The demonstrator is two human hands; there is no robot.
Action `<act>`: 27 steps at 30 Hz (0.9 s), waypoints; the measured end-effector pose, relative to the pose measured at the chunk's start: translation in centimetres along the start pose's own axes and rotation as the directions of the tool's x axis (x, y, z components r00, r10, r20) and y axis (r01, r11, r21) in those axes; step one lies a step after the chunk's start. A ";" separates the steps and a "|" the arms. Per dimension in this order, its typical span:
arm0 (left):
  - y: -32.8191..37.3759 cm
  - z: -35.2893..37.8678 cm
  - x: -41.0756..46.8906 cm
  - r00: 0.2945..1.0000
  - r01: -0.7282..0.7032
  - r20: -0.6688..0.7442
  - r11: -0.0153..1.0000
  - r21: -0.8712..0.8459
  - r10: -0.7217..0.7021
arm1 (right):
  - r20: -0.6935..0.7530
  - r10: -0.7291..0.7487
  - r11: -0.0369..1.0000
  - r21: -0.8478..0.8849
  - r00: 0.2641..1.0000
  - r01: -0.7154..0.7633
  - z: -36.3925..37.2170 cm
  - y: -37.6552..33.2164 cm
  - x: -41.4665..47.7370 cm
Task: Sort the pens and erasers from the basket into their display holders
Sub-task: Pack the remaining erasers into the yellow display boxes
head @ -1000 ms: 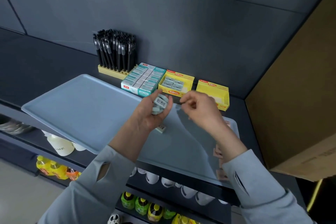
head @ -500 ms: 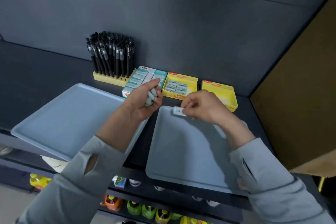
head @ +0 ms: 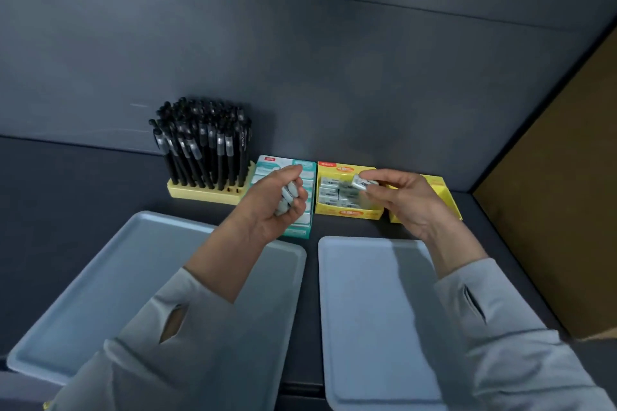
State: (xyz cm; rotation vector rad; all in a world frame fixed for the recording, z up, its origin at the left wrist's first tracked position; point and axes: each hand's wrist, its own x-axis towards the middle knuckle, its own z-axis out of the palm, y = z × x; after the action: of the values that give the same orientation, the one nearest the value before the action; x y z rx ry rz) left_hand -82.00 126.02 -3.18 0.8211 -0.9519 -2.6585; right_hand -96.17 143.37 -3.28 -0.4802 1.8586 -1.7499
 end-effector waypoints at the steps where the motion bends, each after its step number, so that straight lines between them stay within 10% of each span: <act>1: 0.1 0.1 0.1 1.000 -0.002 0.001 1.000 0.003 0.002 | 0.003 0.002 1.000 -0.016 1.000 -0.002 0.0 0.1 0.2; 17: 0.5 0.2 0.4 0.999 -0.045 -0.023 0.997 -0.058 0.044 | -0.043 0.000 0.974 -0.226 0.999 -0.010 1.0 0.8 4.5; 27: 0.3 0.5 -0.6 0.997 -0.064 -0.043 0.994 -0.086 0.060 | 0.067 -0.196 0.726 -0.660 0.978 0.191 3.0 2.6 5.1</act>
State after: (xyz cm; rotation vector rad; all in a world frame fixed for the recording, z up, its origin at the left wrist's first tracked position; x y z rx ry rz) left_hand -81.82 126.28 -2.47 0.8099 -0.8318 -2.6001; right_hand -98.10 138.18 -6.58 -0.9663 2.4986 -1.1332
